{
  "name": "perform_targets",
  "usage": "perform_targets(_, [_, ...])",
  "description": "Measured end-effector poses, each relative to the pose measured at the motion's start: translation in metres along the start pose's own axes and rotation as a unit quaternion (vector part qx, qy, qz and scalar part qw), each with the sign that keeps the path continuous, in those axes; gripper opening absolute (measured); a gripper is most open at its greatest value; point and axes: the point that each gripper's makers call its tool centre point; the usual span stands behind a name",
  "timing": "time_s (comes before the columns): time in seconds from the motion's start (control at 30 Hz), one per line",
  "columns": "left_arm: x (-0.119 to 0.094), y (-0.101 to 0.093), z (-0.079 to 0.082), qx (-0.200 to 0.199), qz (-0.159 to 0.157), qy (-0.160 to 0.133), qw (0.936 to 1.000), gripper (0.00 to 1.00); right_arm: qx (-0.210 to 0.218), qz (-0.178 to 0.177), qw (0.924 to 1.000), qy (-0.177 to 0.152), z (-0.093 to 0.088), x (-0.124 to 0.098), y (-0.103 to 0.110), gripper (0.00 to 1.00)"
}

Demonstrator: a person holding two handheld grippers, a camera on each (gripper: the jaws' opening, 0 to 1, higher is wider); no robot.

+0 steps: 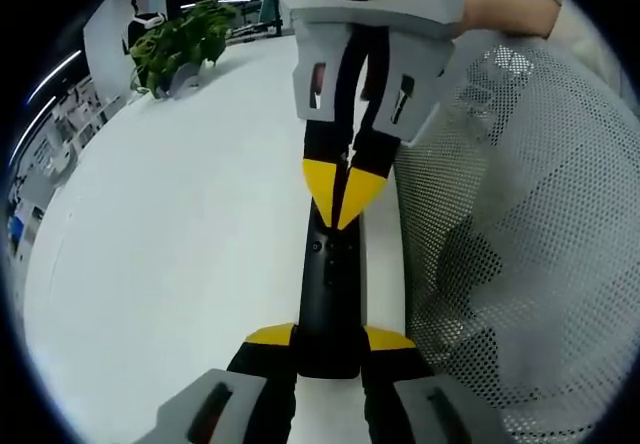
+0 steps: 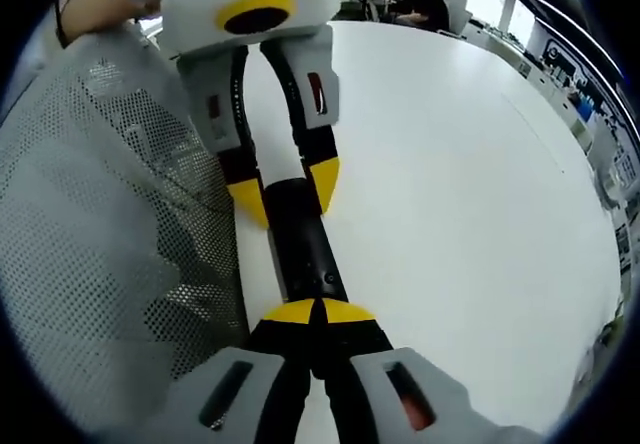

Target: Press the specified remote control buttons in sequence, fully releasing each button before pressing the next.

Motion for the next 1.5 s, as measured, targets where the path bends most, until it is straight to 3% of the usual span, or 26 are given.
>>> perform_targets(0.5, [0.0004, 0.0005, -0.0002, 0.001, 0.000, 0.001, 1.0000, 0.24, -0.019, -0.004, 0.9998, 0.008, 0.0013, 0.0011, -0.0002, 0.00])
perform_targets(0.6, [0.0005, 0.0005, -0.0001, 0.002, 0.000, 0.003, 1.0000, 0.24, -0.072, -0.018, 0.9971, 0.015, 0.0023, 0.0002, 0.0016, 0.00])
perform_targets(0.87, [0.0005, 0.0004, 0.0000, 0.001, 0.001, 0.004, 1.0000, 0.24, -0.112, 0.004, 0.9933, 0.028, 0.0028, -0.0002, 0.0034, 0.00])
perform_targets(0.97, [0.0003, 0.0004, 0.0000, 0.000, 0.000, 0.003, 1.0000, 0.24, -0.162, 0.007, 0.9866, 0.019, 0.0029, -0.0012, 0.0052, 0.00])
perform_targets(1.1, [-0.0001, 0.0002, 0.0000, -0.002, -0.001, 0.000, 1.0000, 0.24, -0.189, 0.005, 0.9818, 0.013, 0.0020, -0.0015, 0.0064, 0.00])
perform_targets(1.23, [0.0000, 0.0002, 0.0000, -0.001, 0.000, 0.000, 1.0000, 0.24, -0.184, 0.012, 0.9828, 0.004, 0.0017, -0.0021, 0.0052, 0.00])
perform_targets(1.33, [0.0001, 0.0001, 0.0001, -0.001, 0.000, -0.001, 1.0000, 0.24, -0.132, 0.032, 0.9904, -0.026, 0.0007, -0.0019, 0.0032, 0.00])
perform_targets(1.5, [0.0000, 0.0000, 0.0003, -0.003, 0.000, -0.002, 1.0000, 0.24, -0.107, 0.042, 0.9921, -0.052, -0.0022, -0.0027, 0.0020, 0.00])
Point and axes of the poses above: the point that each gripper's makers call its tool centre point, and the gripper's own axes: x roughly forward along the fingers, y roughly to its left, z roughly out of its top, and after that the axes turned 15 degrees about y, right-handed
